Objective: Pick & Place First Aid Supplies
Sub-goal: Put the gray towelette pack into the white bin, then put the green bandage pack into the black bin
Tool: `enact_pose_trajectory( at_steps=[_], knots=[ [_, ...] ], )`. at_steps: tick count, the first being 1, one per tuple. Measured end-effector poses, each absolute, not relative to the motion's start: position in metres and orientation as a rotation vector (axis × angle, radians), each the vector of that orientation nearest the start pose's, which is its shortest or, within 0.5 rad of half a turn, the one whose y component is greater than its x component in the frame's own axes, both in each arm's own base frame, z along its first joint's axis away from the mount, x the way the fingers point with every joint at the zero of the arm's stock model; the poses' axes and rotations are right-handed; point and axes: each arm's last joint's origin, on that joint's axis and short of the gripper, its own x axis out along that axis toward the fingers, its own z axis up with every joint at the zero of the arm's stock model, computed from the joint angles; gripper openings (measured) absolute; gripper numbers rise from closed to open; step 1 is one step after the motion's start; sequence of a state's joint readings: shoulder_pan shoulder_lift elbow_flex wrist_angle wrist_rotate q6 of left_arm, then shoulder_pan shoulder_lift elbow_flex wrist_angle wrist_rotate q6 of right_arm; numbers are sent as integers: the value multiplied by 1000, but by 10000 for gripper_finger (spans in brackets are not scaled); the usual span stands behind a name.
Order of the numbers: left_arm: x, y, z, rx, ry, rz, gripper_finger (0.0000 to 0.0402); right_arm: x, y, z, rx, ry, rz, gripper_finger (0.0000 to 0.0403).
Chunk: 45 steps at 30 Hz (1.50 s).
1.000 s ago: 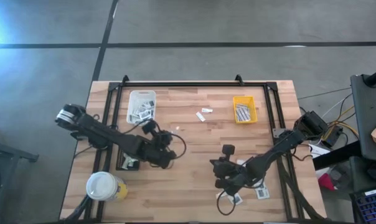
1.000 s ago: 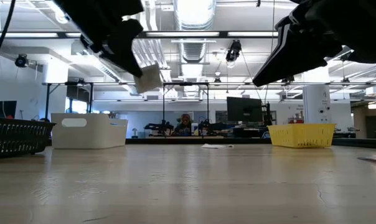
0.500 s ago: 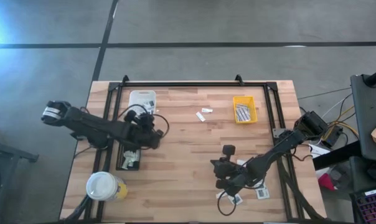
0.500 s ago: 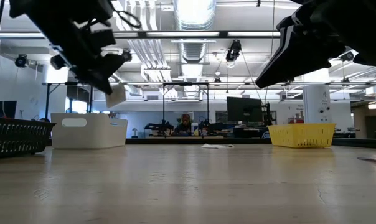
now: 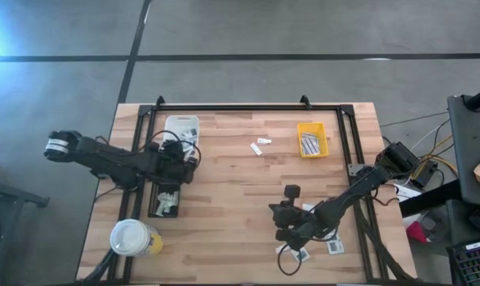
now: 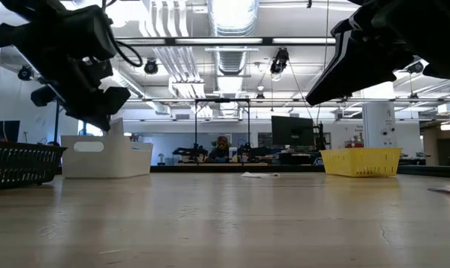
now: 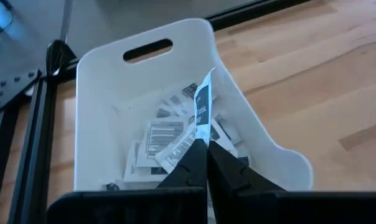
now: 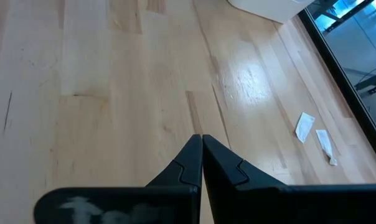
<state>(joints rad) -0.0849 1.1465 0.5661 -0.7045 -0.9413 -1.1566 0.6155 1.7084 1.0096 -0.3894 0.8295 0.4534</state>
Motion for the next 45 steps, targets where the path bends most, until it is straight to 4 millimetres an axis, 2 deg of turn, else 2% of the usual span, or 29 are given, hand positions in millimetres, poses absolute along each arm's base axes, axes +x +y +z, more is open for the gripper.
enact_pose_trajectory(
  at_steps=[5,12,19,25,31,38,45],
  knots=[
    [172,9,174,-341,551,1233,13,276,169,176,-294,739,-364,8],
    [173,9,177,-321,542,1232,62,276,169,176,-296,743,-365,8],
    [182,9,194,-260,551,1190,79,268,170,174,-344,790,-360,8],
    [203,5,225,-218,563,1039,77,258,171,183,-326,843,-405,8],
    [226,-10,242,-217,451,758,78,244,169,189,-257,885,-458,8],
    [242,-39,241,-165,365,559,78,240,173,184,-139,1038,-361,8],
    [263,-64,217,-115,399,435,78,239,187,178,-128,1134,-83,8]
  ],
)
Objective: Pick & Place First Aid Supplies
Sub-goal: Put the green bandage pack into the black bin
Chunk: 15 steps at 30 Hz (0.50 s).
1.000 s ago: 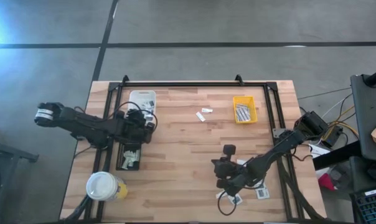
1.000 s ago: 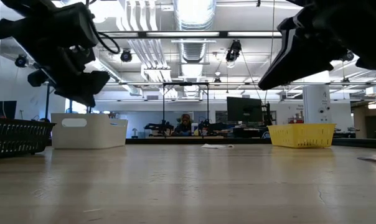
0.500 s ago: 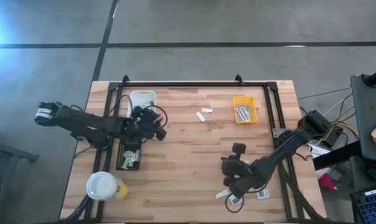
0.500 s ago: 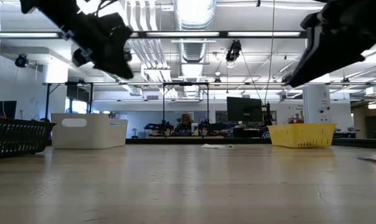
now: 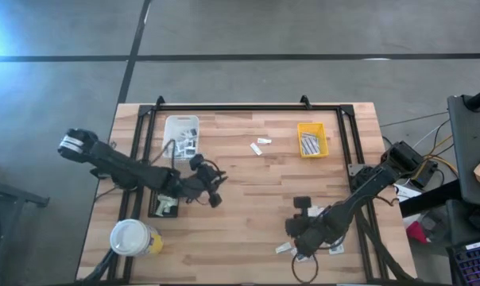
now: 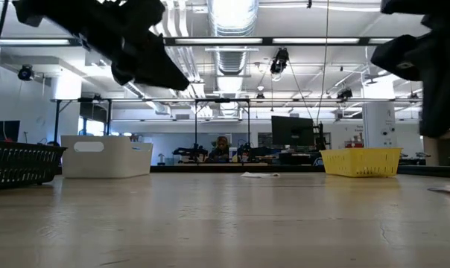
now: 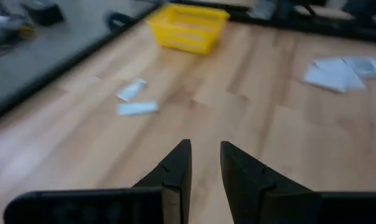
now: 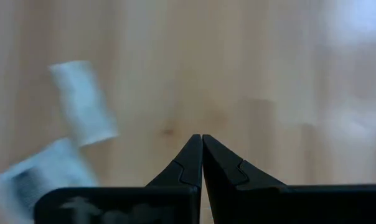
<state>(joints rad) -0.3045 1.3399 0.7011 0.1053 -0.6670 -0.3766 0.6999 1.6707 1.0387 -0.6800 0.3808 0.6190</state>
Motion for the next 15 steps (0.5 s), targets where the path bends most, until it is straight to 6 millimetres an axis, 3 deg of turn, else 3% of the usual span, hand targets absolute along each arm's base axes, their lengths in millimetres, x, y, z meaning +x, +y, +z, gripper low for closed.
enact_pose_trajectory(
  at_steps=[3,9,15],
  knots=[
    [272,-73,204,-113,438,373,77,239,196,176,-130,1118,45,8],
    [287,-88,186,-131,508,313,78,234,203,173,-201,1103,131,8],
    [297,-102,186,-155,567,186,78,233,207,170,-199,1118,254,8]
  ],
)
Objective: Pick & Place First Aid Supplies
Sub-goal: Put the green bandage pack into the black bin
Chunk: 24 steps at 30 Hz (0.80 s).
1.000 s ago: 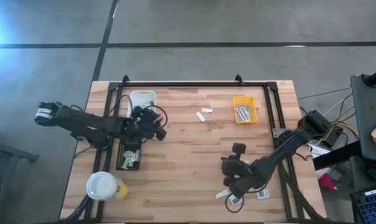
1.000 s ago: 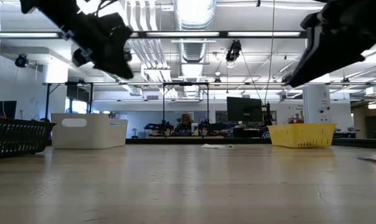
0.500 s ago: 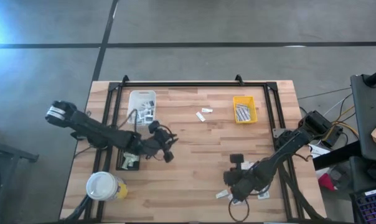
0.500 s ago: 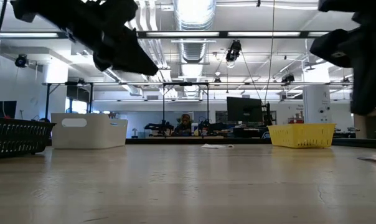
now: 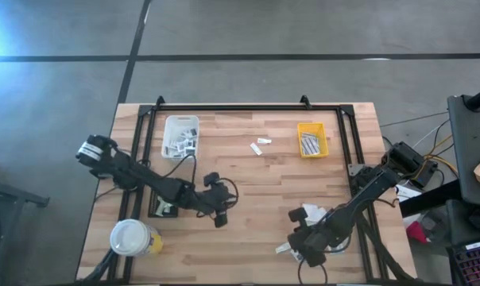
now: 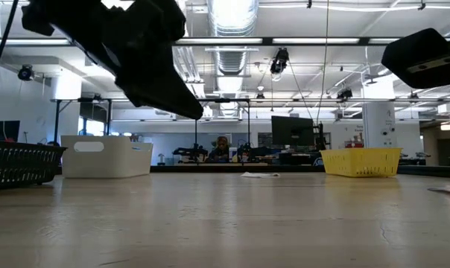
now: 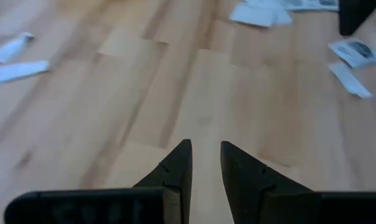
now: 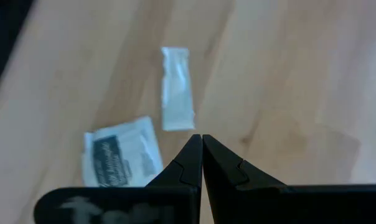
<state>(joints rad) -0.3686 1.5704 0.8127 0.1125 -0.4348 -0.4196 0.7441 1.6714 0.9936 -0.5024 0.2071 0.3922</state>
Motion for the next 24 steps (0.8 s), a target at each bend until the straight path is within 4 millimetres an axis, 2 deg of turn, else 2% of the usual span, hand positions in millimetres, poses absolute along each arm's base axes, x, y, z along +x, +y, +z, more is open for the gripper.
enact_pose_trajectory(
  at_steps=[10,18,24],
  knots=[
    [296,-122,204,-206,719,116,78,240,214,176,-199,1039,369,9],
    [287,-134,208,-192,825,124,78,249,223,198,-168,999,387,9],
    [281,-137,207,-188,872,135,76,254,228,208,-215,1056,374,9]
  ],
)
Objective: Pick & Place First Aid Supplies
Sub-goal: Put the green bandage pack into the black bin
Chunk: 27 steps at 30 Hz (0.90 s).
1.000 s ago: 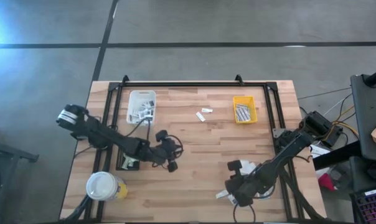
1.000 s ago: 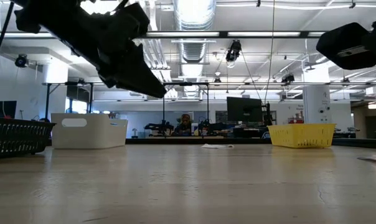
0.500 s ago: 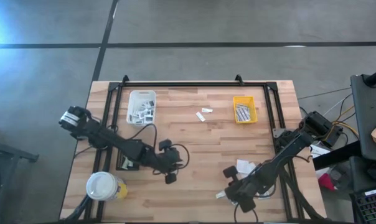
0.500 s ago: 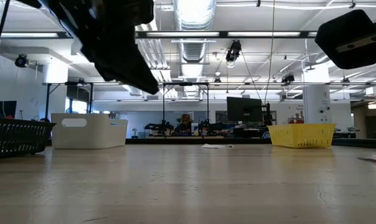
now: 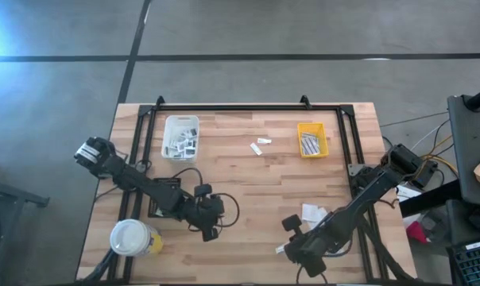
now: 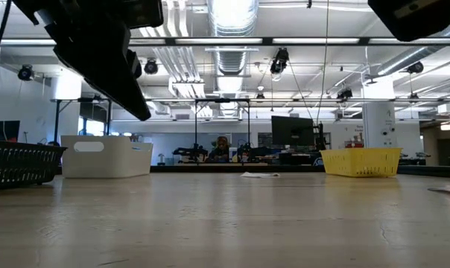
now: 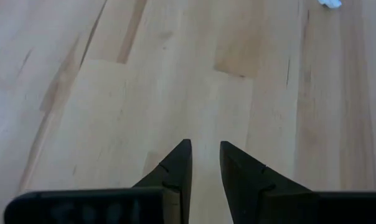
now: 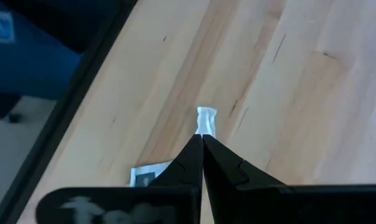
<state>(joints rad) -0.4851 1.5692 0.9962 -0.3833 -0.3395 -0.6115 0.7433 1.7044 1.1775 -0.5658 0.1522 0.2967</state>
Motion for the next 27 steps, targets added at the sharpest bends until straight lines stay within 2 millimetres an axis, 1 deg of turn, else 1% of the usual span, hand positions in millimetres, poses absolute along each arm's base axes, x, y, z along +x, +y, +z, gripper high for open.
enact_pose_trajectory(
  at_steps=[3,7,11,14,18,21,25,27],
  knots=[
    [280,-138,207,-193,883,143,78,261,233,206,-270,1089,385,9],
    [280,-137,206,-194,885,146,78,262,234,194,-353,1186,378,9],
    [279,-137,206,-194,886,146,78,263,234,184,-337,1220,348,13],
    [279,-137,206,-193,887,147,78,264,234,179,-324,1239,330,27],
    [280,-137,206,-195,885,149,78,268,235,176,-344,1222,349,56],
    [280,-136,207,-195,867,182,78,273,238,174,-374,1173,393,73],
    [280,-136,207,-191,857,199,78,278,239,173,-411,1115,440,83],
    [280,-135,207,-191,857,200,78,279,238,172,-422,1113,445,84]
  ],
)
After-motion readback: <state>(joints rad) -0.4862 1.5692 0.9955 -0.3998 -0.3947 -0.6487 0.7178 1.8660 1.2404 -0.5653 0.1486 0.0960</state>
